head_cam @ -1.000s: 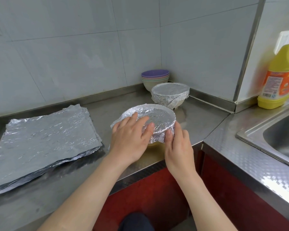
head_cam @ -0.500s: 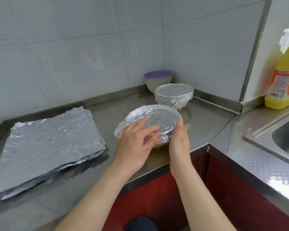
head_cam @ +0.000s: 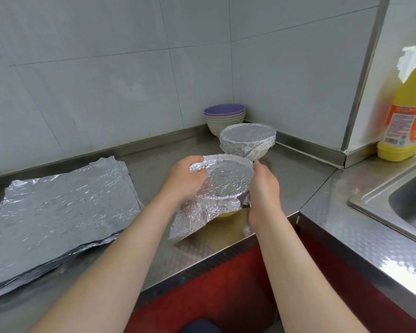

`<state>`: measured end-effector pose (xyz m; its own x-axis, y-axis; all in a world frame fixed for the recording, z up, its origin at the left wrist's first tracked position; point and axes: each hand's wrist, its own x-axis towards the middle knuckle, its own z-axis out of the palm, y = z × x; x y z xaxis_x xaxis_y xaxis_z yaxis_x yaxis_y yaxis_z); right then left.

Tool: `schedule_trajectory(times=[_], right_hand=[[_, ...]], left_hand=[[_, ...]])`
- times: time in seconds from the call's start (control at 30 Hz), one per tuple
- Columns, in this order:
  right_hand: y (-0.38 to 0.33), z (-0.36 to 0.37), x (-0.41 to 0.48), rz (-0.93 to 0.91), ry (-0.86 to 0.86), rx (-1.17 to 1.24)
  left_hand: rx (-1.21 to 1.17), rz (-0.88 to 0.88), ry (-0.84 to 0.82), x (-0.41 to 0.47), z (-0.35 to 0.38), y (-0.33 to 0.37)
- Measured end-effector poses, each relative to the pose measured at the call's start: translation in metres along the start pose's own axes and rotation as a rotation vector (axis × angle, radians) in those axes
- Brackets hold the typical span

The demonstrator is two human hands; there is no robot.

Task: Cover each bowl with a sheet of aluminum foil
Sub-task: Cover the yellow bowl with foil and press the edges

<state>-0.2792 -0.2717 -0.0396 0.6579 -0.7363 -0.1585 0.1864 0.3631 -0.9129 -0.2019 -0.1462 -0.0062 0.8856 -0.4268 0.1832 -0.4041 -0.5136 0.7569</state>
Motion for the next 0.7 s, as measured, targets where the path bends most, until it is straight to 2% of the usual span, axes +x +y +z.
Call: schedule_trajectory(times=[0.17,0.3,0.4,0.5,0.63,0.7], right_hand=[[0.006,0.009,0.01,-0.042,0.093,-0.107],[-0.003,0.01,0.003,-0.046,0.099,-0.168],[-0.004,0.007,0.01,0.045,-0.006,-0.177],[-0.007,-0.001,0.011,0.04,-0.088,-0.261],[-0.018,-0.005,0.013,-0.017,-0.12,-0.317],[-0.019,-0.001,0.01,-0.028,-0.13,-0.339]], left_hand=[[0.084,-0.004,0.011,-0.006,0.004,0.0],[0.204,0.018,0.01,-0.014,0.004,0.004],[0.318,-0.009,0.004,-0.018,-0.001,0.003],[0.465,-0.013,-0.044,-0.028,-0.01,0.006],[0.601,0.126,-0.051,-0.04,-0.017,0.007],[0.569,0.18,-0.141,-0.04,-0.012,0.003]])
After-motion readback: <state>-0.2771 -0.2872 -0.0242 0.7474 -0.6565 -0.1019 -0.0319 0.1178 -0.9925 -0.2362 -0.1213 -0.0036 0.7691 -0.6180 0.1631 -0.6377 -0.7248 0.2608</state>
